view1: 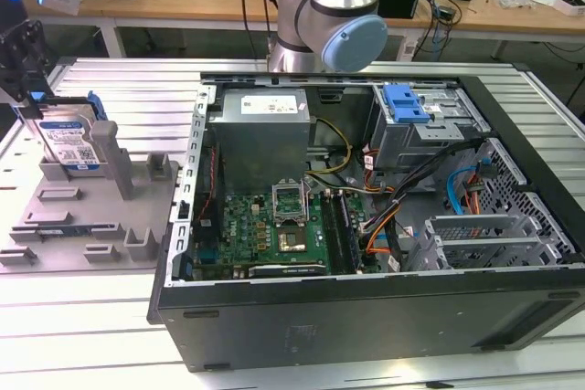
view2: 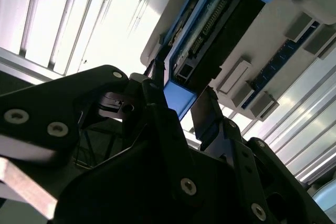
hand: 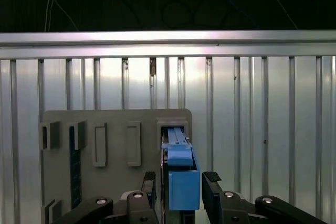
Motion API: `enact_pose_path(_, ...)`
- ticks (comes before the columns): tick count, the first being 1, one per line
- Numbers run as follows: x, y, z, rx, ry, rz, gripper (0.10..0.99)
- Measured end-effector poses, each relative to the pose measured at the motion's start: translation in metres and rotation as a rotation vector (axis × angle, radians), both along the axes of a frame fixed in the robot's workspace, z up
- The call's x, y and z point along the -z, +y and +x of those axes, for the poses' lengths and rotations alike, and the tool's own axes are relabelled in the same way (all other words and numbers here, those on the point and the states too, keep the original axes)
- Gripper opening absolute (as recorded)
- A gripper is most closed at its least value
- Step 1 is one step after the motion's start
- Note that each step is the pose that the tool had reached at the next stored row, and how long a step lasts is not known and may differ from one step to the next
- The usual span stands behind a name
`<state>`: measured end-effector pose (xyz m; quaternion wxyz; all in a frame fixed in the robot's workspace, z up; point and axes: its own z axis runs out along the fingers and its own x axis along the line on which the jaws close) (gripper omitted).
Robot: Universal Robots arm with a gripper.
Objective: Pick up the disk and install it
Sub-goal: 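Pick up the disk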
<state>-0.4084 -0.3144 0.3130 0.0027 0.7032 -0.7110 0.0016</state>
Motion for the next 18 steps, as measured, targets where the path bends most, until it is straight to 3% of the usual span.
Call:
enact_pose_path(14,0.0087,0.0,0.0,0.0,0.0001,0.0,0.482)
enact_pose_path(18,0.01,0.0,0.0,0.0,0.0,0.0,0.392)
